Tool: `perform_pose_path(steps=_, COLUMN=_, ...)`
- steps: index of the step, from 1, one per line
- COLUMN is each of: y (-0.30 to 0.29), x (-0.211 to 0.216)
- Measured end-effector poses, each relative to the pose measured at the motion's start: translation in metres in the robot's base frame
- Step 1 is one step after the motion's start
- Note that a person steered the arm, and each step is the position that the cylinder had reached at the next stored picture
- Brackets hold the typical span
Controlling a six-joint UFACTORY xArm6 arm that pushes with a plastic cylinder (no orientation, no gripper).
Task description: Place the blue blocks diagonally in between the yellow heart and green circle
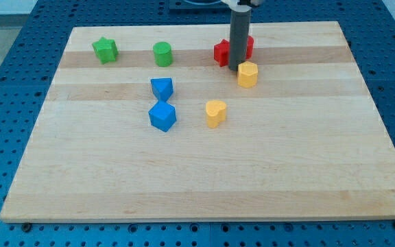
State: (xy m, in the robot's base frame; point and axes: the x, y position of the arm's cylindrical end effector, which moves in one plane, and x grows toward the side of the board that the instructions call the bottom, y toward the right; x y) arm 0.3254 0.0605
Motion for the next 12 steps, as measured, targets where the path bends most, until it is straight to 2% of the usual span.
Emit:
perform_pose_path(steps=1, y=-0.023, x=0.0)
perform_pose_path(steps=2, y=-0.086, x=0.001)
perform_pose_path(steps=3, y=-0.123, x=0.016)
perform_pose_path(steps=5, y=-0.18, x=0.029)
perform_pose_path(steps=6, y=-0.199, x=0.05)
perform_pose_path(steps=7, y=-0.199, x=0.117)
perform_pose_path(steps=8, y=-0.177, x=0.142)
perform_pose_path(steps=9, y=-0.132, x=0.129)
perform_pose_path(steps=11, y=-0.104, x=0.094)
perform_pose_path(steps=12, y=-0.128, x=0.122)
